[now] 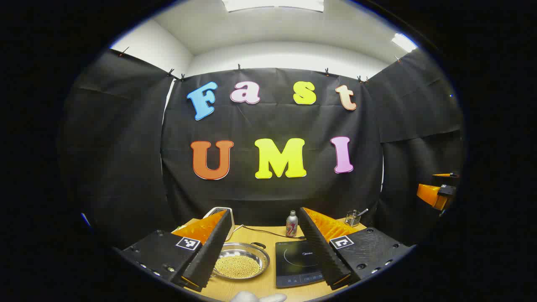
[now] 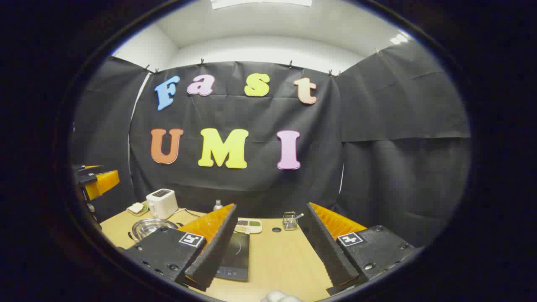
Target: First push the handle of the pot to place it horizontally, then grasp the pot with both hands and set it on the induction cooktop.
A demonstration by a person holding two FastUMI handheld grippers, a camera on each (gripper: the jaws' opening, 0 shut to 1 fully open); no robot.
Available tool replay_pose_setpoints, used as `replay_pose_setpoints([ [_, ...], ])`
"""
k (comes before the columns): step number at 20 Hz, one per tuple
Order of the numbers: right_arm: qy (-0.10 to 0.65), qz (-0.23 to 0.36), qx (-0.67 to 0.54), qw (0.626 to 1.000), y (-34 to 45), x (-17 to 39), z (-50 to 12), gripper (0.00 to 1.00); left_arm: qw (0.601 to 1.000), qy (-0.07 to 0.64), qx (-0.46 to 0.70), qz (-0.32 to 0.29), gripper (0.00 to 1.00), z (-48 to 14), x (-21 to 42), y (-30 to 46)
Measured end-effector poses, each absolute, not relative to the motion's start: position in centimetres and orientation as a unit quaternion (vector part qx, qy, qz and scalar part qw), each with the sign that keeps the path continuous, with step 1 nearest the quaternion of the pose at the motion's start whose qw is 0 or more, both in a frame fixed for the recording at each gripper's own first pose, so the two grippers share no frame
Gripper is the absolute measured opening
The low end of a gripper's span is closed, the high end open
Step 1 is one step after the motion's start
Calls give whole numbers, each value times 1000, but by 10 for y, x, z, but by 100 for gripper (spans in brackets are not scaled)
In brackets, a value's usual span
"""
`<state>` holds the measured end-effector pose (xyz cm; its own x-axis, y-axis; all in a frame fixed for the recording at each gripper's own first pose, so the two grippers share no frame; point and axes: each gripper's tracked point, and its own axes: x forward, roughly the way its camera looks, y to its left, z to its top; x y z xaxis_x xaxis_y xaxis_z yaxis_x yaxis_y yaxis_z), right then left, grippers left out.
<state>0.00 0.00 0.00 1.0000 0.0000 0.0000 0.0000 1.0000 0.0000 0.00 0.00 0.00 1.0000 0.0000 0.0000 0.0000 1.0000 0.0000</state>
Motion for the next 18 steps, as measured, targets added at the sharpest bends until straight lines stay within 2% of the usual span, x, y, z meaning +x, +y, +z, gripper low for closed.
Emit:
replay_pose_setpoints([
  [4, 2, 0, 0, 1000, 2, -10, -3, 97, 1000, -2, 9, 3, 96, -2, -9, 5],
  [5, 3, 1, 2, 1000, 3, -12, -4, 100, 1000, -4, 11, 3, 96, -2, -11, 5],
  [15, 1, 0, 2, 1000, 2, -23, -5, 97, 1000, -3, 20, 5, 96, 0, -25, 6],
  [18, 0, 4, 1, 1000, 2, -22, -5, 100, 1000, -4, 20, 10, 96, 3, -27, 9],
])
